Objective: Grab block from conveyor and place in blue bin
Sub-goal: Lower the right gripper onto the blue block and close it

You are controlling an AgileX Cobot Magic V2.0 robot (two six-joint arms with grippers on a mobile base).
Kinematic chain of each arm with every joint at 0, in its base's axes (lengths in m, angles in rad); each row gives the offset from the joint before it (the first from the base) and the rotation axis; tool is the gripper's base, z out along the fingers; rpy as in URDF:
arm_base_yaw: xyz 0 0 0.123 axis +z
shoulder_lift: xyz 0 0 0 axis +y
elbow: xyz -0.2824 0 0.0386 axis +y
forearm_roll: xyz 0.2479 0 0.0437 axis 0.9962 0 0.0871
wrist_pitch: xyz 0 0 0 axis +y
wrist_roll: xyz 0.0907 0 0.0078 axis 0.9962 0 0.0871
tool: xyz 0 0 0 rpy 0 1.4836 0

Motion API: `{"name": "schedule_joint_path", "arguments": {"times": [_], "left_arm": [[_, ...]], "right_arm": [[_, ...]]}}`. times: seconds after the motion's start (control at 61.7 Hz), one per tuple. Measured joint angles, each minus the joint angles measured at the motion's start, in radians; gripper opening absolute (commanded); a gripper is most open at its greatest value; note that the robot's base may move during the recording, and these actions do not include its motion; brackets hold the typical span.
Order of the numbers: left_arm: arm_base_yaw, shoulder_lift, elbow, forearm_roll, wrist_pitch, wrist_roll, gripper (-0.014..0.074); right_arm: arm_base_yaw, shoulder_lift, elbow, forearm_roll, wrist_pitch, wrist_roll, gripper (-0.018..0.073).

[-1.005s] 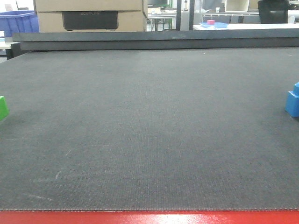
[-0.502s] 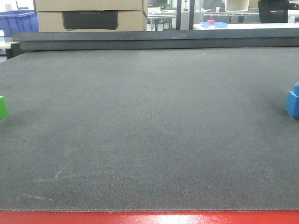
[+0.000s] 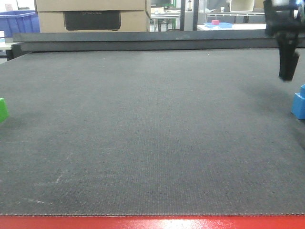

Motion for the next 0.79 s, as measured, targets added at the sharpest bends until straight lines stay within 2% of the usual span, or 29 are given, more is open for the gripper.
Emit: {"name": "schedule_joint_path", "arguments": {"times": [0.178, 0.535, 0.664, 0.794], "left_arm": [[0.0, 0.0, 0.0, -0.002, 0.003, 0.0, -0.0111], [0.0, 0.0, -0.002, -0.002, 0.005, 0.0, -0.0111], [0.0, 0.0, -0.002, -0.002, 0.005, 0.0, -0.0111], [0.0, 0.0, -0.002, -0.002, 0.005, 0.0, -0.0111]], "right_arm": [[-0.025, 0.077, 0.0, 0.027, -0.015, 0.0, 0.0391], [-0.024, 0.148, 0.0, 0.033, -0.066, -0.009, 0.0373], [-0.024, 0.151, 0.0, 0.033, -0.053, -0.011, 0.0234], [-0.024, 0.151, 0.0, 0.033, -0.04, -0.011, -0.0007]]}}
